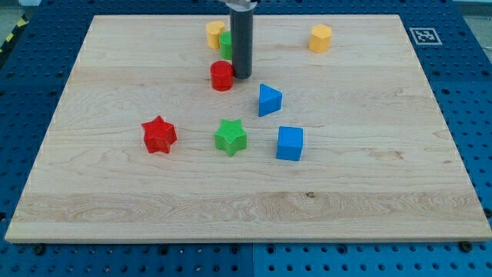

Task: Slide the green circle towards the green star

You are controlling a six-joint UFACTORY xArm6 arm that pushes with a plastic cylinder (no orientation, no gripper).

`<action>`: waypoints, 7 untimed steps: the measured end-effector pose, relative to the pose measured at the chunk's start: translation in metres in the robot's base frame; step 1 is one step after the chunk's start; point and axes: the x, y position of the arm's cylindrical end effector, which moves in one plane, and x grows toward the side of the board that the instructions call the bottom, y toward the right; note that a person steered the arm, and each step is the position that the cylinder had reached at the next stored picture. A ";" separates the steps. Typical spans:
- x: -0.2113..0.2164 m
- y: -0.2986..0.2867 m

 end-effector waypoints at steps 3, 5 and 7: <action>-0.022 0.033; -0.067 0.033; -0.067 0.005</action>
